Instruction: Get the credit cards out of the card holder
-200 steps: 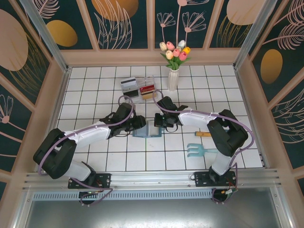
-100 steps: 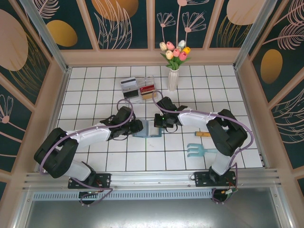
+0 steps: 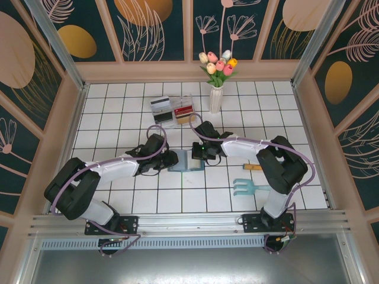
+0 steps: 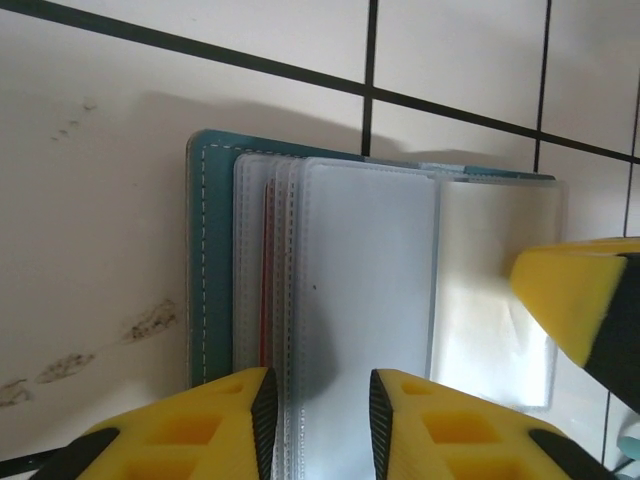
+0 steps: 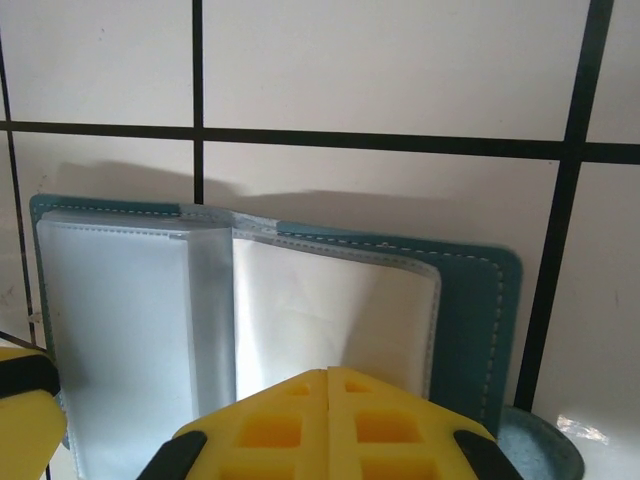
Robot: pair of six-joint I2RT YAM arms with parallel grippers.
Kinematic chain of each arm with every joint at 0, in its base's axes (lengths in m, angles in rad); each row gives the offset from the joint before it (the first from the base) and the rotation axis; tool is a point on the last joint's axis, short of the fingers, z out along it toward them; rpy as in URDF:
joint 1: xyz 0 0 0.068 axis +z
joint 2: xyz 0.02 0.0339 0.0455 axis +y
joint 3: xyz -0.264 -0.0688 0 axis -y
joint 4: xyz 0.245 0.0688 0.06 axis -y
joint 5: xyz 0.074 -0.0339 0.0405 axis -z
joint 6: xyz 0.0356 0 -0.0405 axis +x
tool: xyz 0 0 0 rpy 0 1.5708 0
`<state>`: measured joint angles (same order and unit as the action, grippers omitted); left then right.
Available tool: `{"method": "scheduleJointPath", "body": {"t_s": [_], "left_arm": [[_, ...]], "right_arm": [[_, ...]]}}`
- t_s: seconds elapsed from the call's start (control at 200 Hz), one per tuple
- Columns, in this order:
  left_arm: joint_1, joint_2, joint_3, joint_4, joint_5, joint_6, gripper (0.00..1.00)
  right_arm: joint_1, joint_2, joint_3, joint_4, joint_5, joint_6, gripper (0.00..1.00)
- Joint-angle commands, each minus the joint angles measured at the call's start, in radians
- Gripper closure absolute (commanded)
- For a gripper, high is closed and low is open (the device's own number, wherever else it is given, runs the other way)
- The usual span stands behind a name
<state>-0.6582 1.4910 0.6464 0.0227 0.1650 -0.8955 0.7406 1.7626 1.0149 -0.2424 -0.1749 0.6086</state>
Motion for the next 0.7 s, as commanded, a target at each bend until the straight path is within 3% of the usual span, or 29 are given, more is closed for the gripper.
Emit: {"method": "scheduleJointPath", "body": {"t_s": [0.0, 0.435, 0.696], "left_arm": [[0.007, -0.011, -0.013, 0.054, 0.053, -0.004, 0.68], [0.007, -0.018, -0.013, 0.079, 0.091, 0.007, 0.68], [0.058, -0.074, -0.034, 0.118, 0.14, -0.04, 0.62]], "right_arm": [[0.009, 0.027, 0.008, -0.005, -0.007, -0.006, 0.94], [0.014, 0.063, 0.015, -0.006, -0.041, -0.026, 0.91], [0.014, 0.073, 0.013, -0.008, -0.044, -0.029, 0.91]]}}
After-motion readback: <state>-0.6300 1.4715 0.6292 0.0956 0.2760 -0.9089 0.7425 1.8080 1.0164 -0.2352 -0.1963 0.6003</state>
